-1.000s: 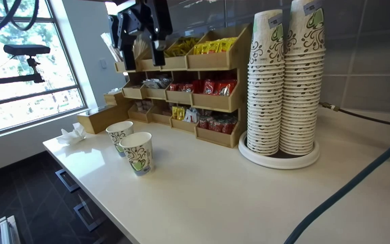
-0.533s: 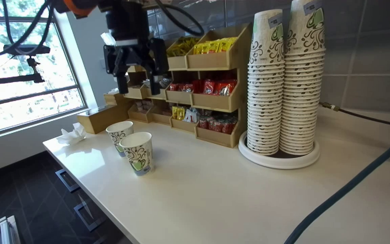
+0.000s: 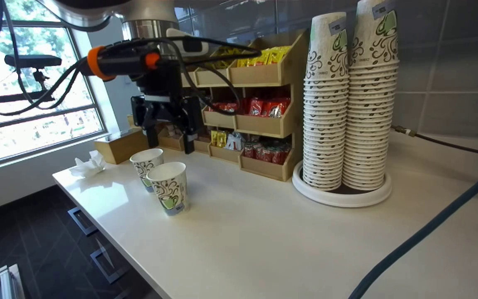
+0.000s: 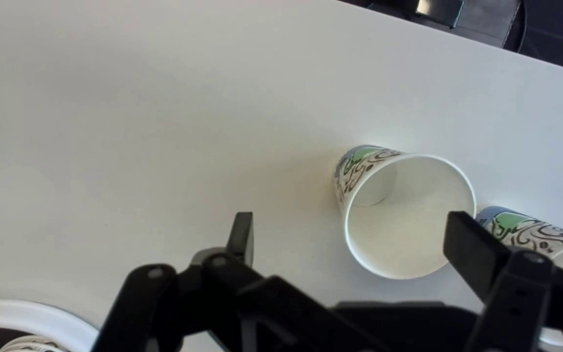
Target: Lift the cup on the right and put it inside the cup on the left
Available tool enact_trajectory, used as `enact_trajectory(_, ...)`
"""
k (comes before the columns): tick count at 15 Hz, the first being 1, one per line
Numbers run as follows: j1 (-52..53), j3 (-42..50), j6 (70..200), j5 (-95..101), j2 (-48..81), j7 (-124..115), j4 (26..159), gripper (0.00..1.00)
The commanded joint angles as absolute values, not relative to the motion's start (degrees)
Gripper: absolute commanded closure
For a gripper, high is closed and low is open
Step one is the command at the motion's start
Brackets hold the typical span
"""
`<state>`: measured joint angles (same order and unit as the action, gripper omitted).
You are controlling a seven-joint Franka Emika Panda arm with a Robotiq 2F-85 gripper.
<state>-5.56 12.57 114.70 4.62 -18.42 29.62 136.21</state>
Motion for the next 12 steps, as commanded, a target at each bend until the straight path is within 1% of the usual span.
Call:
enact_trajectory(1,-5.1,12.1,115.9,3.5,-20.1,29.0,139.2,0.00)
enact_trajectory(11,-3.9,11.8,118.9,0.6,-17.5,28.7,141.8,0.00)
enact_trajectory(12,-3.9,11.8,119.3,0.4,-17.1,28.6,141.8,0.02)
